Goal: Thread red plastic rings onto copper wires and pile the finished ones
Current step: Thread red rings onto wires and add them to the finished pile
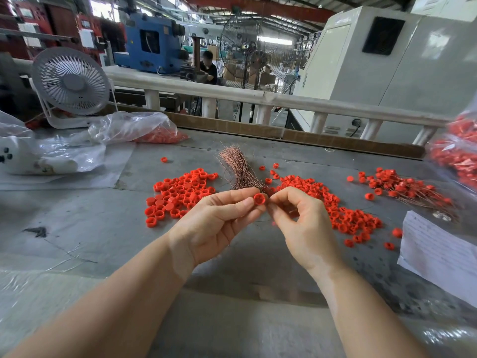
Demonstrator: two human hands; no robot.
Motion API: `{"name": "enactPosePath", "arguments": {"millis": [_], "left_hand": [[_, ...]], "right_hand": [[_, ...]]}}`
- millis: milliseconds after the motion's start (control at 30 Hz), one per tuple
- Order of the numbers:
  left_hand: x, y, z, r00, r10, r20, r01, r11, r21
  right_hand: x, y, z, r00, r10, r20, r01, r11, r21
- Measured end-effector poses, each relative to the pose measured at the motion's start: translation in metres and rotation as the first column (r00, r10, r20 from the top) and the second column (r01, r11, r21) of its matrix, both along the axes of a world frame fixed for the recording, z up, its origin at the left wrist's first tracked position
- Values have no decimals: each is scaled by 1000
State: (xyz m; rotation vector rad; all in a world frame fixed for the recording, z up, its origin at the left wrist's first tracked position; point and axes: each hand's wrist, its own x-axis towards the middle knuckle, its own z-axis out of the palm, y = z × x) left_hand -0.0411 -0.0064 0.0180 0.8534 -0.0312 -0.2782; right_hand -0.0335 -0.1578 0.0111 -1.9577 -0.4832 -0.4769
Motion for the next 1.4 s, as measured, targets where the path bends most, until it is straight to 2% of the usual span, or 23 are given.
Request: {"name": "enactPosePath", "arguments": {"millis": [367,733,967,1167,1400], "left_hand": [[-3,1,1,997,-29,70,32,999,-35],[-3,-2,0,992,-10,127,13,1000,-23],[-2,-3,-1,993,14,120,-12,1000,-13],[-1,-3,0,996,46,79,-45,999,-16],[0,-1,2,998,46,45,-45,999,-19]], "right_hand": [[-1,1,2,971,173,-164,-135,966,221],[0,1,0,913,275,-301,-162,922,351],[1,2,-2,919,253,-303,-157,938,308],[2,1,-4,976,140,-164,-118,983,140],[3,0,-5,999,28,-40,-26,999,36]]}}
